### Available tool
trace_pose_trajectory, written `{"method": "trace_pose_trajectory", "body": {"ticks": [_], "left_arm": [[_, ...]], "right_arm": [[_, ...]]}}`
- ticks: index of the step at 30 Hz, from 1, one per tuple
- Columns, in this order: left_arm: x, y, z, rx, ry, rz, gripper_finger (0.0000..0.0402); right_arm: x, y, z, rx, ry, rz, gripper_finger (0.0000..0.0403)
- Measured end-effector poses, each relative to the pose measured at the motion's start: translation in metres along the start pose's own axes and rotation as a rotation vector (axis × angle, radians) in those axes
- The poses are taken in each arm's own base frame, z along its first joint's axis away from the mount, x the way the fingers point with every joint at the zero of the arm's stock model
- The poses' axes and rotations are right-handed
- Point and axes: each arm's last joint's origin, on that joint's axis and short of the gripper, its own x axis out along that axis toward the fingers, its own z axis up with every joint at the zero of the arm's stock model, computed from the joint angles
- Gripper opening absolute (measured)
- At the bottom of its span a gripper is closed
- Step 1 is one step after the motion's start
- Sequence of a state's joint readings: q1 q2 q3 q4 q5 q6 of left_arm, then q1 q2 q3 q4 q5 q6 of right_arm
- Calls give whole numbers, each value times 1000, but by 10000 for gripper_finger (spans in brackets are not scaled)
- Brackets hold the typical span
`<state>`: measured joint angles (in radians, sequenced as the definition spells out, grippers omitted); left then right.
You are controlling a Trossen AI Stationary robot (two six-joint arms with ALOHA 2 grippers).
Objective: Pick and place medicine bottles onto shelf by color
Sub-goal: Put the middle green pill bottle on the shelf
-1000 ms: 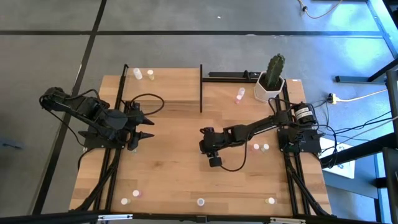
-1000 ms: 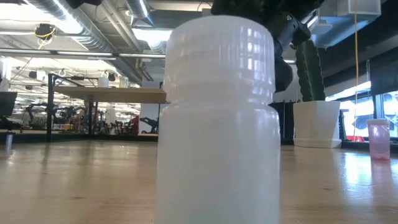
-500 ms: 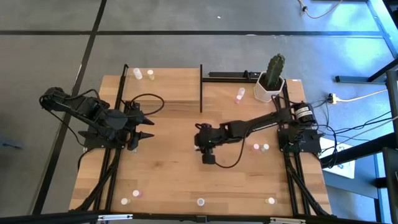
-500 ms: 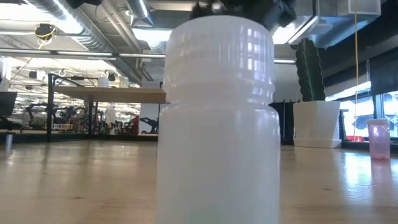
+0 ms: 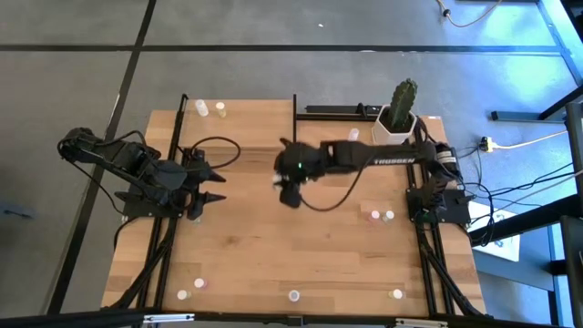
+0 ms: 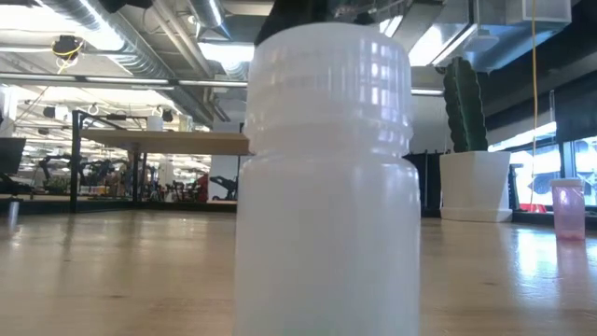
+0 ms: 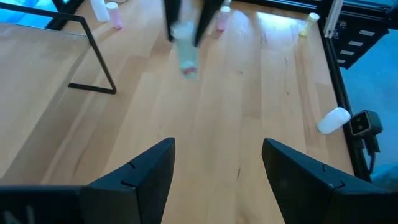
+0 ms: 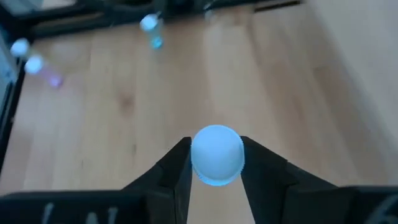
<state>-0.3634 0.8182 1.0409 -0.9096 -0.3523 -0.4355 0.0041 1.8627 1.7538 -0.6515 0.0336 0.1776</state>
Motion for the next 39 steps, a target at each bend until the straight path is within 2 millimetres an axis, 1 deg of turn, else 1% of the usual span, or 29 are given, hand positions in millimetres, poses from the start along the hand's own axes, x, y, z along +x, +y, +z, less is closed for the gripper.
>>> {"method": "trace_pose_trajectory", "body": {"ticks": [5,11,17,20,24,29,33,37,39], "left_arm": [[0,1,0,0,-13,29,235],[0,3,1,-1,-40,86,235],[0,4,5,-18,-106,175,235],[1,3,9,-37,-160,210,235],[5,0,15,-59,-209,220,235],[12,-3,16,-9,-191,231,235],[18,-6,17,14,-173,249,235],[27,-4,19,64,-171,354,235],[31,-2,21,59,-173,403,235]], "right_arm": [[-15,-26,21,14,-71,-64,120],[-30,-59,40,-9,-144,-152,121],[-42,-82,49,-22,-172,-191,121],[-42,-86,49,-44,-170,-165,121],[-42,-86,50,-79,-173,-155,121],[-42,-87,51,-93,-185,-157,121],[-43,-93,51,-84,-185,-168,121],[-44,-97,51,-98,-183,-176,121],[-44,-96,51,-113,-183,-147,121]]}}
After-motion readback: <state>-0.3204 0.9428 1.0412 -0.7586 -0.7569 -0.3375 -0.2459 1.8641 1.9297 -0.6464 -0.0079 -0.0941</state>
